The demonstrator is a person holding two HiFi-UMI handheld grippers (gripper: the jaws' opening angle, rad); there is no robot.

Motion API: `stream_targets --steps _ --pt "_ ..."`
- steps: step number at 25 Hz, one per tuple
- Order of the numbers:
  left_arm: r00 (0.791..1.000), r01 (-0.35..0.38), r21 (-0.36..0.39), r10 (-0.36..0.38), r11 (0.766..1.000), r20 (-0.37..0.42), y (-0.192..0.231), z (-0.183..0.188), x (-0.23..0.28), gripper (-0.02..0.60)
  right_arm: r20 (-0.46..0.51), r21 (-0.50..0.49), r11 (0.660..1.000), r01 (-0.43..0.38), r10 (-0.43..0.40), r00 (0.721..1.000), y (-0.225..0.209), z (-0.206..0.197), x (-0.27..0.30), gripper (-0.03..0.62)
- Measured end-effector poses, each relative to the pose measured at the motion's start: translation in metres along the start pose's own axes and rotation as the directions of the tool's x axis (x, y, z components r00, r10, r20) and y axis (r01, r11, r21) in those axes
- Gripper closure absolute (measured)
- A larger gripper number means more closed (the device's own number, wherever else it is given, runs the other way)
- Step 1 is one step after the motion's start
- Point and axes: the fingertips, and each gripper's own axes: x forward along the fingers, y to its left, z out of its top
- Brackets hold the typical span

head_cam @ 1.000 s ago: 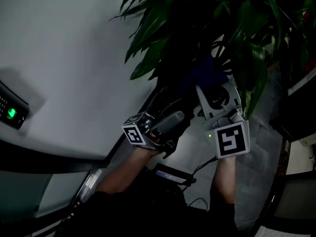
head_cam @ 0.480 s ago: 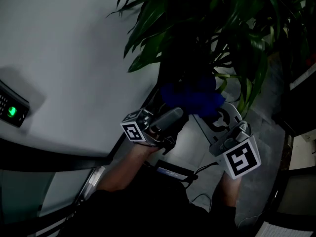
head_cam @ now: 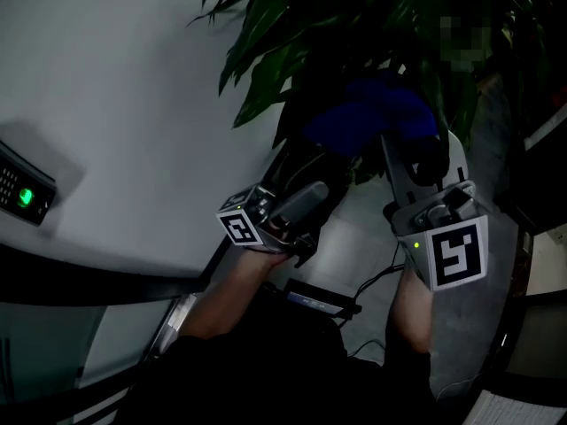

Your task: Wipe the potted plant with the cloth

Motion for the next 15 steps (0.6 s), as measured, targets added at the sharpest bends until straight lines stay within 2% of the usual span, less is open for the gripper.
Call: stream_targets --steps 2,4,7,15 --pt "1.000 -0.001 0.004 0.001 1.000 0.004 -0.001 0.000 0.000 0.324 -0.017 -0.021 1.000 0.010 -0.010 1.000 -0.001 -0.007 0.012 0.514" --pt "1.000 0.000 0.010 0.000 1.000 0.010 -0.002 0.001 0.002 0.324 -0.080 -0.043 0.998 -0.042 0.038 0.996 0.010 -0.026 0.023 0.514" --pt "1.000 -0.003 0.024 0.002 1.000 0.013 -0.006 0.001 0.004 0.314 -0.159 -0.010 0.991 -0.132 0.128 0.979 0.035 -0.054 0.027 0.514" --pt "0.999 -0.030 0.031 0.029 0.999 0.018 -0.003 0.000 0.001 0.287 -0.190 0.046 0.964 -0.263 0.267 0.945 0.068 -0.067 0.003 0.516"
